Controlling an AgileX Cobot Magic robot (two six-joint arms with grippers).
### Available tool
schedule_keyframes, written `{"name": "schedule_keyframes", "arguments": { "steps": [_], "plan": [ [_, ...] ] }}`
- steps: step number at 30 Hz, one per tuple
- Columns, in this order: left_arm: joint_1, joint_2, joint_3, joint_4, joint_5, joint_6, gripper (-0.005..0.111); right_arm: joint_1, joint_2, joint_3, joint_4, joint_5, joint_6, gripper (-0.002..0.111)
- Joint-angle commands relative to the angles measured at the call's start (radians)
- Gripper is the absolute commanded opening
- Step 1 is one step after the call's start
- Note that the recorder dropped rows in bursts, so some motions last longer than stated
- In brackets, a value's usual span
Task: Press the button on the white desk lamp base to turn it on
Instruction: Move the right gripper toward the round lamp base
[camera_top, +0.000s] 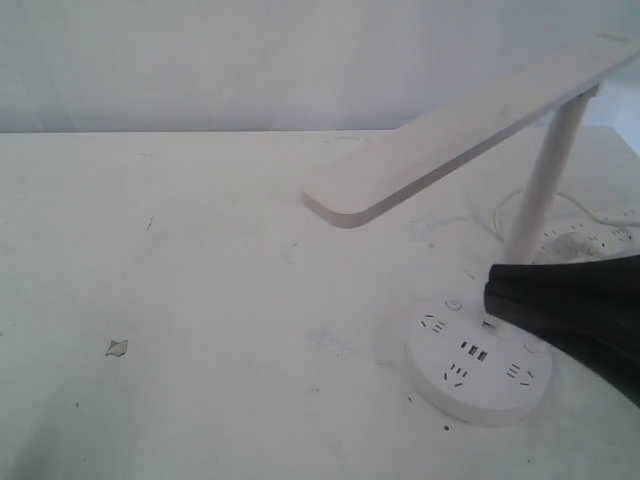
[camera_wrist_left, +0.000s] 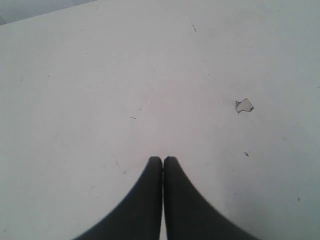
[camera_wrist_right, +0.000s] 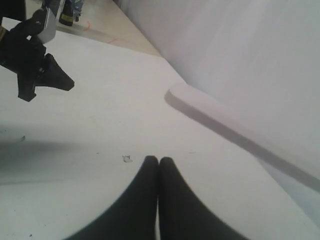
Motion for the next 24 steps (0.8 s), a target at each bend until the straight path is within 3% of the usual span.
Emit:
{"name": "schedule_keyframes", "arguments": {
  "steps": [1, 15, 24],
  "plan": [
    [-0.009, -0.004, 0.003, -0.006, 0.001, -0.003, 0.000, 0.000, 0.045, 0.048, 0.002, 0.022, 0.011, 0.000],
    [-0.009, -0.004, 0.003, -0.006, 0.001, -0.003, 0.000, 0.000, 0.068, 0.197, 0.002, 0.029, 0.072, 0.000],
    [-0.009, -0.004, 0.003, -0.006, 0.001, -0.003, 0.000, 0.000, 0.072, 0.230, 0.002, 0.170, 0.204, 0.000]
  ]
}}
